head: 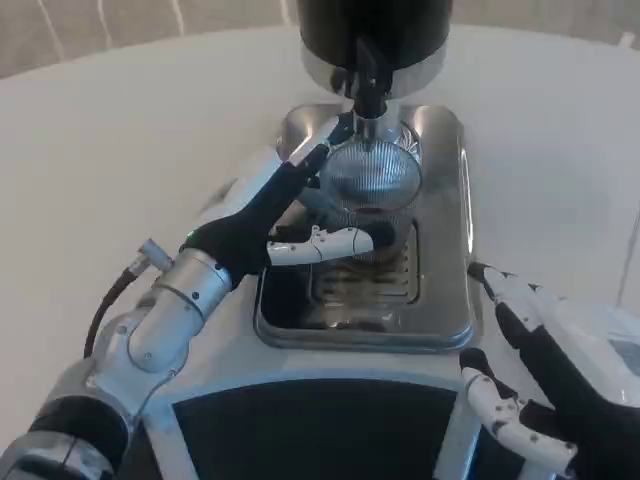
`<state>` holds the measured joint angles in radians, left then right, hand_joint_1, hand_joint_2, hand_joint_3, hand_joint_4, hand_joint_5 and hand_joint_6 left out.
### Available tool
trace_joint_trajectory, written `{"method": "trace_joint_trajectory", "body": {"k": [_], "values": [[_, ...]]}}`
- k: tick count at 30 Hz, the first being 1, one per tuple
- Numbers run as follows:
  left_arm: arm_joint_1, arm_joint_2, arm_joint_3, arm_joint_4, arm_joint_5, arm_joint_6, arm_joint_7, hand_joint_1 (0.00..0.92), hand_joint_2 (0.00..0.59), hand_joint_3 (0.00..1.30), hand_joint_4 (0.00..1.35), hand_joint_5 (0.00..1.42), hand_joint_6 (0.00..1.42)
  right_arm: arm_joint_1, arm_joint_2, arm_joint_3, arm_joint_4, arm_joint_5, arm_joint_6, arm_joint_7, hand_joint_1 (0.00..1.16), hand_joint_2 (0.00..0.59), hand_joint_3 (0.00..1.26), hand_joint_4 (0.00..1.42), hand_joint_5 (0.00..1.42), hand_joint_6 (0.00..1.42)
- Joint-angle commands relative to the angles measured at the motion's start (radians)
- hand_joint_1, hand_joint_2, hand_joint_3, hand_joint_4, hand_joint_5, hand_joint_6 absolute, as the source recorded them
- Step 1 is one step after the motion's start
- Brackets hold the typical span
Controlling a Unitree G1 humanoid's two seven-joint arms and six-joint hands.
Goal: Grasp the cup under the faucet to collect the drink, then remove the cup.
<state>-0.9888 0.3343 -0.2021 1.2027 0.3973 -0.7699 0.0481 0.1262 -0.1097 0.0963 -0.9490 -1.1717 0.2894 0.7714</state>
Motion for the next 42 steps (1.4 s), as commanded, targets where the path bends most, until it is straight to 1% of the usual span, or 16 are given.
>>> {"method": "trace_joint_trajectory", "body": {"k": [1, 3, 9, 10, 13, 15, 18, 27, 35, 40, 42], "values": [[-0.006, -0.005, -0.009, 0.010, 0.009, 0.010, 0.013, 0.355, 0.062, 0.00, 0.02, 0.40, 0.48, -0.003, 0.004, -0.003, 0.004, -0.008, 0.002, 0.013, 0.14, 0.586, 0.00, 0.00, 0.00, 0.00], [-0.003, -0.004, -0.010, 0.009, 0.012, 0.009, 0.021, 0.357, 0.062, 0.01, 0.03, 0.40, 0.49, 0.000, 0.006, -0.002, 0.008, -0.010, 0.000, 0.005, 0.14, 0.586, 0.00, 0.00, 0.00, 0.00], [-0.001, -0.003, -0.018, 0.010, 0.016, 0.019, 0.042, 0.358, 0.063, 0.06, 0.07, 0.45, 0.58, 0.009, 0.014, 0.004, 0.019, -0.015, -0.003, -0.015, 0.14, 0.586, 0.00, 0.00, 0.00, 0.00], [-0.001, -0.004, -0.020, 0.010, 0.018, 0.020, 0.046, 0.358, 0.063, 0.07, 0.09, 0.47, 0.64, 0.008, 0.016, 0.005, 0.022, -0.015, -0.003, -0.016, 0.14, 0.586, 0.00, 0.00, 0.00, 0.00], [-0.002, -0.006, -0.025, 0.010, 0.022, 0.025, 0.061, 0.358, 0.068, 0.11, 0.13, 0.51, 0.73, 0.005, 0.021, 0.005, 0.028, -0.017, -0.001, -0.016, 0.13, 0.586, 0.00, 0.00, 0.00, 0.00], [-0.004, -0.009, -0.028, 0.012, 0.023, 0.030, 0.068, 0.358, 0.069, 0.16, 0.17, 0.55, 0.84, 0.004, 0.024, 0.005, 0.030, -0.020, 0.000, -0.014, 0.13, 0.586, 0.00, 0.00, 0.00, 0.00], [-0.006, -0.012, -0.032, 0.014, 0.025, 0.034, 0.075, 0.358, 0.070, 0.23, 0.21, 0.60, 0.91, -0.005, 0.026, 0.001, 0.030, -0.024, 0.003, -0.007, 0.13, 0.586, 0.00, 0.00, 0.00, 0.00], [-0.008, -0.009, -0.058, 0.009, 0.049, 0.040, 0.111, 0.358, 0.070, 0.27, 0.22, 0.60, 0.95, -0.023, 0.027, -0.006, 0.033, -0.031, 0.011, 0.004, 0.12, 0.586, 0.01, 0.00, 0.00, 0.00], [-0.003, -0.009, -0.062, -0.002, 0.058, 0.037, 0.131, 0.358, 0.071, 0.27, 0.22, 0.62, 1.02, -0.011, 0.038, 0.001, 0.025, -0.043, 0.013, -0.001, 0.11, 0.586, 0.02, 0.00, 0.00, 0.00], [-0.004, -0.014, -0.061, -0.007, 0.056, 0.034, 0.132, 0.354, 0.068, 0.27, 0.22, 0.62, 1.04, -0.009, 0.045, 0.002, 0.024, -0.050, 0.014, 0.001, 0.11, 0.586, 0.02, 0.00, 0.00, 0.00], [-0.005, -0.016, -0.064, -0.007, 0.059, 0.037, 0.133, 0.352, 0.067, 0.29, 0.24, 0.63, 1.06, -0.005, 0.047, 0.001, 0.022, -0.051, 0.014, 0.002, 0.11, 0.586, 0.02, 0.00, 0.00, 0.00]]}}
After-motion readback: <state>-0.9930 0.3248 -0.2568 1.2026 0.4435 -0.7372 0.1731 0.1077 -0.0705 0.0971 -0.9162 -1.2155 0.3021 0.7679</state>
